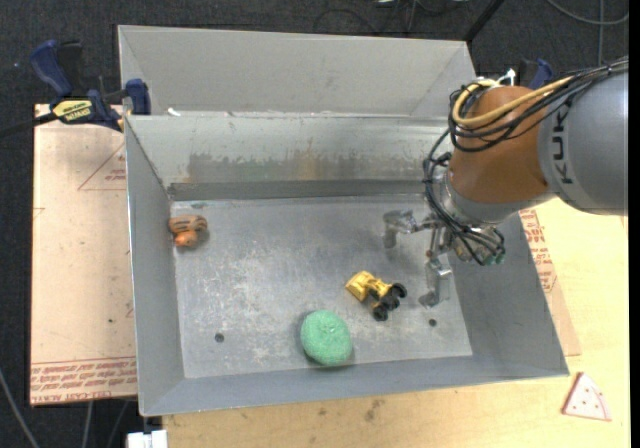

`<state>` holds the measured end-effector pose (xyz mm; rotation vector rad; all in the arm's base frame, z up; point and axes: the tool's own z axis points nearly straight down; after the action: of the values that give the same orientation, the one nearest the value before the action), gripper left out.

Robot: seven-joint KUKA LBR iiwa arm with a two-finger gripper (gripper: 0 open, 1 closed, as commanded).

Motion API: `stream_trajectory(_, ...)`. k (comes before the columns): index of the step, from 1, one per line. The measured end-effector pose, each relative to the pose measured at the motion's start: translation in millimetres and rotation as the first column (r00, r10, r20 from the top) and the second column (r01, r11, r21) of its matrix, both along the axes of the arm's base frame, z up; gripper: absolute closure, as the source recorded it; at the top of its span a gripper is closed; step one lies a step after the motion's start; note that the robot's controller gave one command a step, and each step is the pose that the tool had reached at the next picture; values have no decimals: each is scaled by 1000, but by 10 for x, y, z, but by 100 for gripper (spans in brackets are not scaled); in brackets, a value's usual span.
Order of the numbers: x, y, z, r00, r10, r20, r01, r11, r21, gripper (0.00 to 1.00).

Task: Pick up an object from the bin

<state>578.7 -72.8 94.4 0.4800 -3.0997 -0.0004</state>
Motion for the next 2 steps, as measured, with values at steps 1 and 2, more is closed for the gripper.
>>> stream_trajectory(1, 110, 184, -154, 968, 251, 9, -251, 968, 2, 0)
stream_trajectory(2, -151, 236, -197, 976, 216, 6, -216, 976, 2, 0)
